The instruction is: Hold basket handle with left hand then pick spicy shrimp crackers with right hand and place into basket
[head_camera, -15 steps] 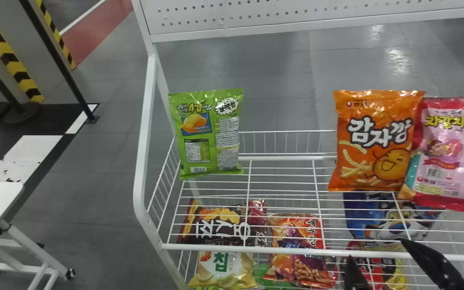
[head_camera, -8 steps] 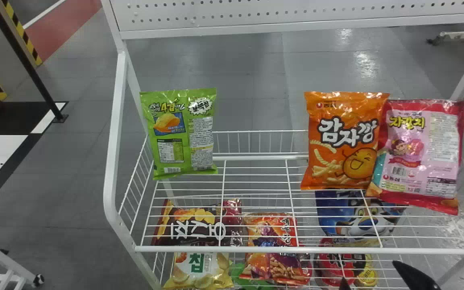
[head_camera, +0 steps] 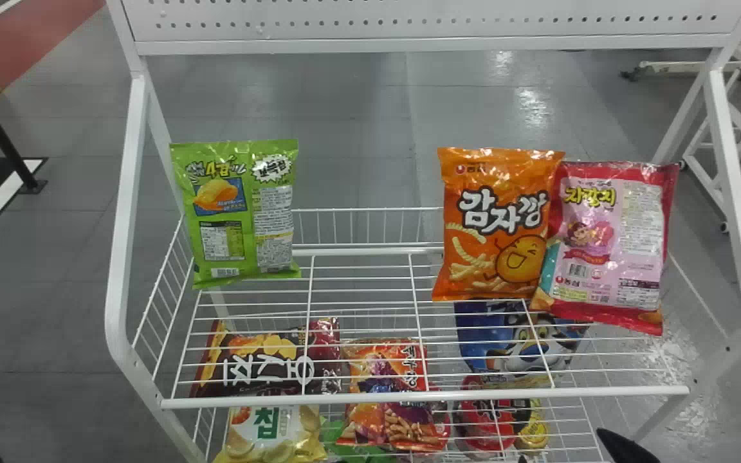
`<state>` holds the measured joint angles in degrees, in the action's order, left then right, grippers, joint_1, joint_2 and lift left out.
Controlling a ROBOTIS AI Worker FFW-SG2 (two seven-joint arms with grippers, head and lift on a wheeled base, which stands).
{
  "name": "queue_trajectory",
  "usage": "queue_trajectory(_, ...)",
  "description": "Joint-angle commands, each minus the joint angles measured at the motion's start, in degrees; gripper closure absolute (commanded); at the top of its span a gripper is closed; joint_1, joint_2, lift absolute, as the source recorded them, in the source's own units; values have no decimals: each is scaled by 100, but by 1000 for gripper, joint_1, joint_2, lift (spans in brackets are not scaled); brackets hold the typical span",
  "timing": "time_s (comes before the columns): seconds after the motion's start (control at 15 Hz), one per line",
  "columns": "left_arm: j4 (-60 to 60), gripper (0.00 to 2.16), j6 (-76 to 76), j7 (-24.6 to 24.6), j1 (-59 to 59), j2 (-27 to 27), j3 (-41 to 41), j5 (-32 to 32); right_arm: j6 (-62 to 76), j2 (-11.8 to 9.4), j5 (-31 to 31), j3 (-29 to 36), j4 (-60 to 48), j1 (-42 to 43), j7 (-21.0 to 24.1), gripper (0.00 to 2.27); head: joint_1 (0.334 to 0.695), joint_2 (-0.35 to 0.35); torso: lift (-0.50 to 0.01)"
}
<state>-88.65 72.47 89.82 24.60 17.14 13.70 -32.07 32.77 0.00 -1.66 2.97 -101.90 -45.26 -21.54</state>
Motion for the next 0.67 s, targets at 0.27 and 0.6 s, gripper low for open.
queue_trajectory(0.27, -30, 2138, 27, 74, 1, 0, -16, -1, 101, 5, -28, 19, 56, 0, -8, 73, 695, -9, -10)
queue_trajectory(0.6, -30, 2138, 27, 74, 1, 0, -16, -1, 101, 5, -28, 10, 82, 0, -35, 70, 695, -8, -10)
